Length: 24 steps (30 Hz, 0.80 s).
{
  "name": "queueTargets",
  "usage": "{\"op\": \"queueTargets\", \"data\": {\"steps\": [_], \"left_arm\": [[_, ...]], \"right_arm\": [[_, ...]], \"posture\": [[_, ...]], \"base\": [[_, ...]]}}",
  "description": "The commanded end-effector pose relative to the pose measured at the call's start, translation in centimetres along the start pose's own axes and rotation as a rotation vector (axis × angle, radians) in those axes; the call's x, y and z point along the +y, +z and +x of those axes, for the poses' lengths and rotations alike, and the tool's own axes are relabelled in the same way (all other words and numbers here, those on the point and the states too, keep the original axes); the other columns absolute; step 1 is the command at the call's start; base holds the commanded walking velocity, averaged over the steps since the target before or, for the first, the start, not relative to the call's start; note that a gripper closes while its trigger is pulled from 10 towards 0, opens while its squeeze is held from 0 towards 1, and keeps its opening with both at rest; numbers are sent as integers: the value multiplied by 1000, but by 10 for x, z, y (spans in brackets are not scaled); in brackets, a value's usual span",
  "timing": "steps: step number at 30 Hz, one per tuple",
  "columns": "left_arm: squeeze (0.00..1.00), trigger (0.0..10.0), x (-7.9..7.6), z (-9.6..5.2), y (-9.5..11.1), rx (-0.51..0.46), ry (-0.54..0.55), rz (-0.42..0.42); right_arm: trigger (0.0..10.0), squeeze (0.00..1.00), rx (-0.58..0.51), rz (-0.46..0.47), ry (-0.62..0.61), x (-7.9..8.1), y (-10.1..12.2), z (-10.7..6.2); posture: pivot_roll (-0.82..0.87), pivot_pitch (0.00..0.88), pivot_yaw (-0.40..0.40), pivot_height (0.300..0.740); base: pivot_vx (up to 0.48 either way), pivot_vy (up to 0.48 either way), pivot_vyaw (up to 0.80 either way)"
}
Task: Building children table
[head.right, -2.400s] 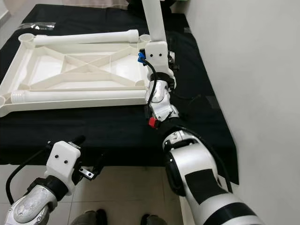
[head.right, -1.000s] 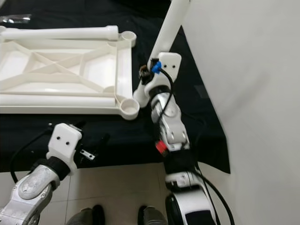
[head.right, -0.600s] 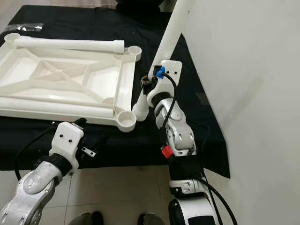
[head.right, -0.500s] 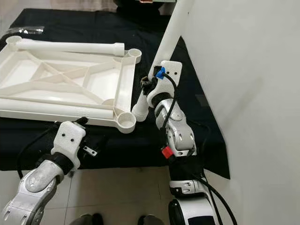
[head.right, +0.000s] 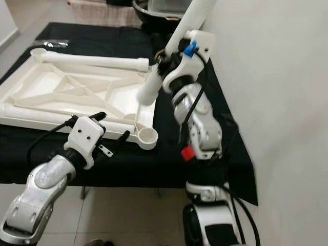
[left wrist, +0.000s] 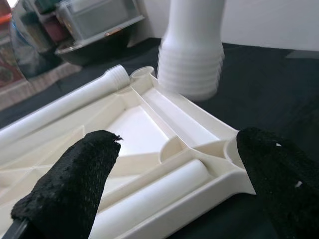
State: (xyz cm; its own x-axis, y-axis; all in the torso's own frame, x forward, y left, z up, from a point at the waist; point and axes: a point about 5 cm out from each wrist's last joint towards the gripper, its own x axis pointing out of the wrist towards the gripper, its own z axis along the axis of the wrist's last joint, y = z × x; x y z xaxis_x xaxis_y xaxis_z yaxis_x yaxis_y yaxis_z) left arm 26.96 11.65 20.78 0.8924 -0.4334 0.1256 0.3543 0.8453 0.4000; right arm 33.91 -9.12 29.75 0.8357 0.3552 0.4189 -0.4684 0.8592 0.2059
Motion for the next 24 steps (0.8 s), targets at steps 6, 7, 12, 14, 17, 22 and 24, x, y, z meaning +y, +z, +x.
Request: {"op": "queueTargets", "data": {"steps": [6, 7, 12, 14, 17, 22, 24], "left_arm": [[0, 10000, 3, 9, -6, 10, -20, 50], [0, 10000, 1, 11, -8, 14, -36, 54], [0, 10000, -3, 15, -15, 34, -73, 51], [0, 10000, -4, 16, -17, 38, -73, 49], [0, 10000, -4, 17, -21, 48, -77, 55], [0, 10000, -2, 19, -27, 59, -76, 42], [0, 10000, -1, 20, -27, 56, -76, 53]], "right_arm": [[10000, 0, 51, 36, 65, 13, -12, -10], [10000, 0, 66, 57, 73, 16, -15, -12], [10000, 0, 103, 103, 104, 27, -21, -18], [10000, 0, 105, 106, 109, 28, -21, -18], [10000, 0, 106, 119, 127, 33, -20, -19], [10000, 0, 115, 130, 164, 42, -20, -22], [10000, 0, 120, 137, 170, 43, -20, -23]], "posture": [[104, 47, -73, 740], [104, 46, -71, 740], [101, 49, -68, 740], [101, 49, -68, 740], [100, 49, -67, 740], [98, 49, -66, 740], [98, 49, -66, 740]], "base": [[0, 0, 0], [0, 0, 0], [0, 0, 0], [0, 0, 0], [0, 0, 0], [0, 0, 0], [0, 0, 0]]}}
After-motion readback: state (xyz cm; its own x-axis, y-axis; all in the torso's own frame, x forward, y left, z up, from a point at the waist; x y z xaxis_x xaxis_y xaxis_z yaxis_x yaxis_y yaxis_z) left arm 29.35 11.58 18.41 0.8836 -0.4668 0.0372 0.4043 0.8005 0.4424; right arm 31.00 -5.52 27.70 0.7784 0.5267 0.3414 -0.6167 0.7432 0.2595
